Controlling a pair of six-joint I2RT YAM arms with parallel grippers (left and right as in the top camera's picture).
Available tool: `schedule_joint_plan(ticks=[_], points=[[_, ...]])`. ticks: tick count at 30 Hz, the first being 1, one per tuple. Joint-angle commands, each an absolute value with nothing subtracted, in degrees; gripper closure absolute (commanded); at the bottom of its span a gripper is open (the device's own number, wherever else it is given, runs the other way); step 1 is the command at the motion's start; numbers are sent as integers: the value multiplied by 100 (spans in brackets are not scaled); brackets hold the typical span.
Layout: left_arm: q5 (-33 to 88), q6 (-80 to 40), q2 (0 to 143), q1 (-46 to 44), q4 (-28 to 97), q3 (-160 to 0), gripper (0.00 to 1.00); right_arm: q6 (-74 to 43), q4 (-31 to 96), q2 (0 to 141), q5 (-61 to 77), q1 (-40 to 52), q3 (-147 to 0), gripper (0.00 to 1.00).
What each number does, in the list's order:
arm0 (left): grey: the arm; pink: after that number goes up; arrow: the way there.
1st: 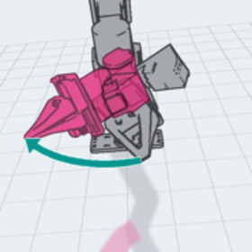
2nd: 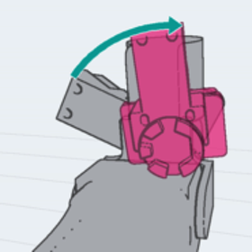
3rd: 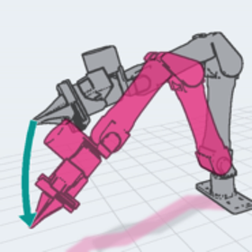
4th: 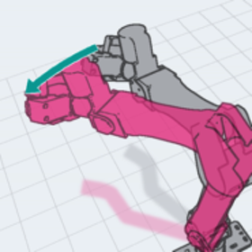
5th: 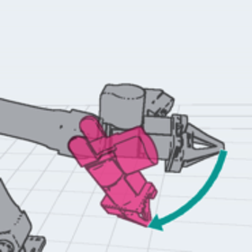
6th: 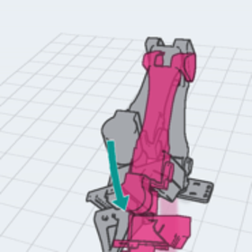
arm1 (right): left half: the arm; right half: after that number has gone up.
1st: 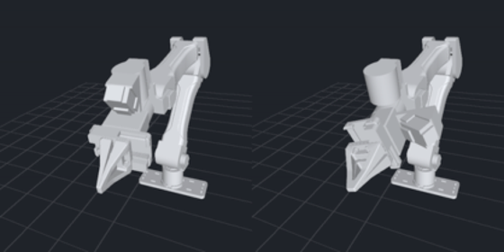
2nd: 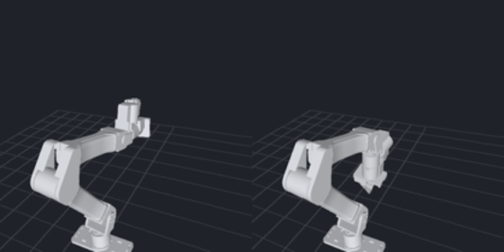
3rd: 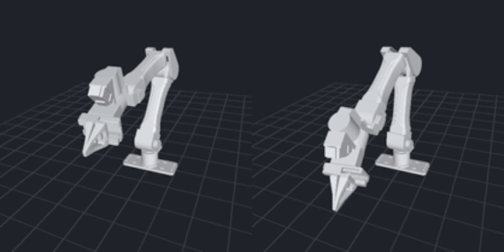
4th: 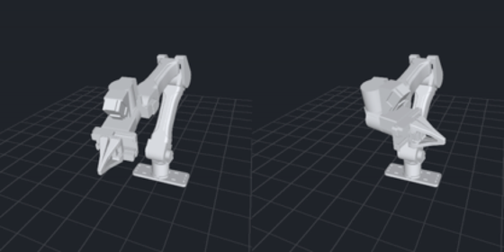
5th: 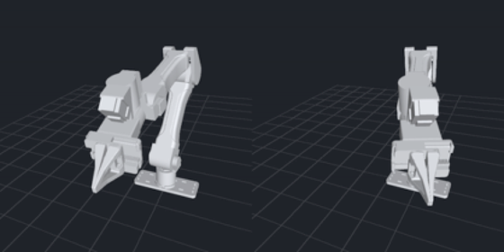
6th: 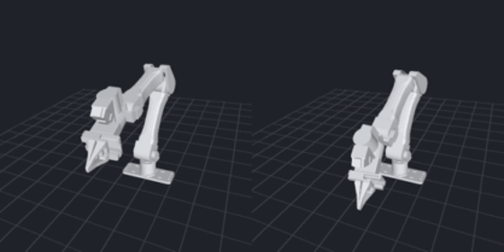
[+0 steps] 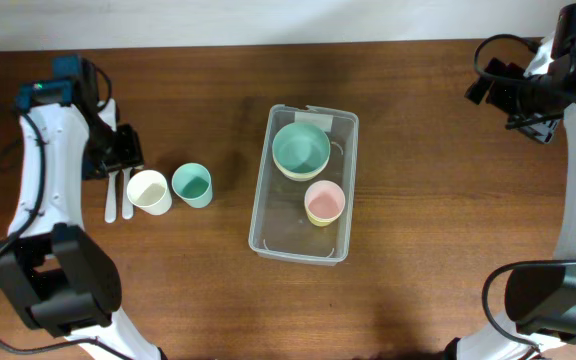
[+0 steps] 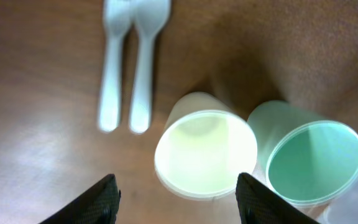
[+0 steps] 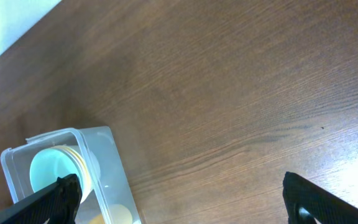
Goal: Pack container
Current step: 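Grasp the cream cup with the left gripper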
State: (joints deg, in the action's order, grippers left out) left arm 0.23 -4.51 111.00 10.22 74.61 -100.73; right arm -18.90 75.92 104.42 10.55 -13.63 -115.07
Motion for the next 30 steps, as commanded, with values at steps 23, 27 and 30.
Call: schedule_joint_plan(ticks=[23, 27, 30], points=[[366, -191, 11832, 1031, 6366, -9194, 99, -1890, 7590, 10444, 1046, -1347, -11539, 1], [231, -189, 11810, 1031, 6523, -9327, 99, -1890, 7590, 10444, 1044, -1347, -11539, 1], [235, -189, 11767, 1035, 6888, -9692, 99, -1890, 7590, 10444, 1046, -1347, -11539, 1]])
